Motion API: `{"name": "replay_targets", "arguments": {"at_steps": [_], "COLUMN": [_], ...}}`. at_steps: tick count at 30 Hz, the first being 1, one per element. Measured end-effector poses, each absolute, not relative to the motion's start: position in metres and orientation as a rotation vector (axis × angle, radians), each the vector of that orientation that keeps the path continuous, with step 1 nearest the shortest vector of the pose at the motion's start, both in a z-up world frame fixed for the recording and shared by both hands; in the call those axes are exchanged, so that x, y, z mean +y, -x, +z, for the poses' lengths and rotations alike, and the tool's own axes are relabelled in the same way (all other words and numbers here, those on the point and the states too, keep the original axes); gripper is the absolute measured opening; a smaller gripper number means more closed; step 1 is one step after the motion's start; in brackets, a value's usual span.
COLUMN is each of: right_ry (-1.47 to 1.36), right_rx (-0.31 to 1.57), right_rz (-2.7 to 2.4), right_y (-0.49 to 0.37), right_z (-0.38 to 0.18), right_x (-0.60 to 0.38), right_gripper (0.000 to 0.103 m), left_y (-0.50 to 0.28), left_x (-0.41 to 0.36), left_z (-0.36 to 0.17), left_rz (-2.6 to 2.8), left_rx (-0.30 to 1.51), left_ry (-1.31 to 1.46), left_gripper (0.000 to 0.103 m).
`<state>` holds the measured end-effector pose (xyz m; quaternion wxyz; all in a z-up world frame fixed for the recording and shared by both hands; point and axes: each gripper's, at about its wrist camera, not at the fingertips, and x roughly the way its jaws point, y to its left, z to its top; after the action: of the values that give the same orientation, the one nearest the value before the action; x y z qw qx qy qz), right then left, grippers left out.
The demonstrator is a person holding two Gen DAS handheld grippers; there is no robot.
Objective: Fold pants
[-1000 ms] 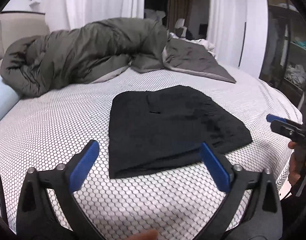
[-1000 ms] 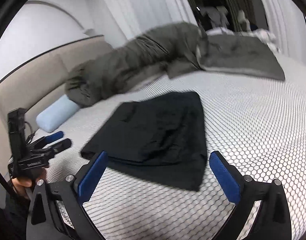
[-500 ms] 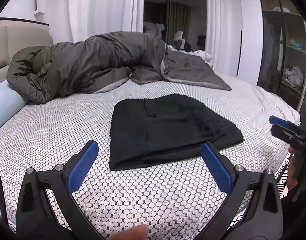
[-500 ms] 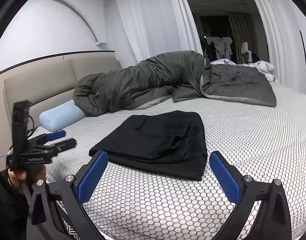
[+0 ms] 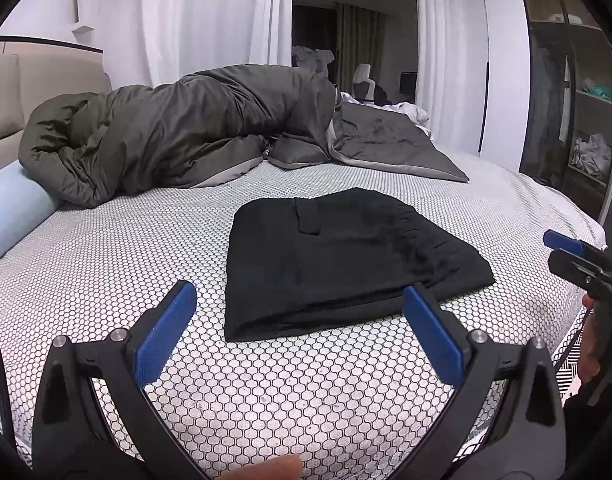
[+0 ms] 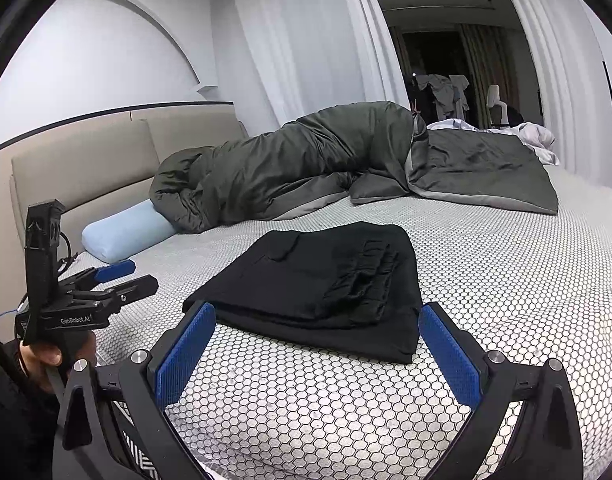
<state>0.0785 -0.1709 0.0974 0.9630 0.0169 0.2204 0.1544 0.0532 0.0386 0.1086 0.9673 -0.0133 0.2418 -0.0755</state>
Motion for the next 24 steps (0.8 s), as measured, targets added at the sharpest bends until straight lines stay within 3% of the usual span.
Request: {"name": "replay_targets", "arguments": {"at_steps": [24], "right_ry": [-0.042], "right_rx": [0.429], "right_rz": [0.299], "right_y": [-0.0761], "right_z": [0.0999], "right_x": [-0.1725], "right_gripper": [0.103], "left_y": [-0.0581], "left_x": [0.0412], "left_z": [0.1045], "left_rz": [-0.131], "left_rx": [0.500], "left_ry": [0.047], "left_gripper": [0.102]}}
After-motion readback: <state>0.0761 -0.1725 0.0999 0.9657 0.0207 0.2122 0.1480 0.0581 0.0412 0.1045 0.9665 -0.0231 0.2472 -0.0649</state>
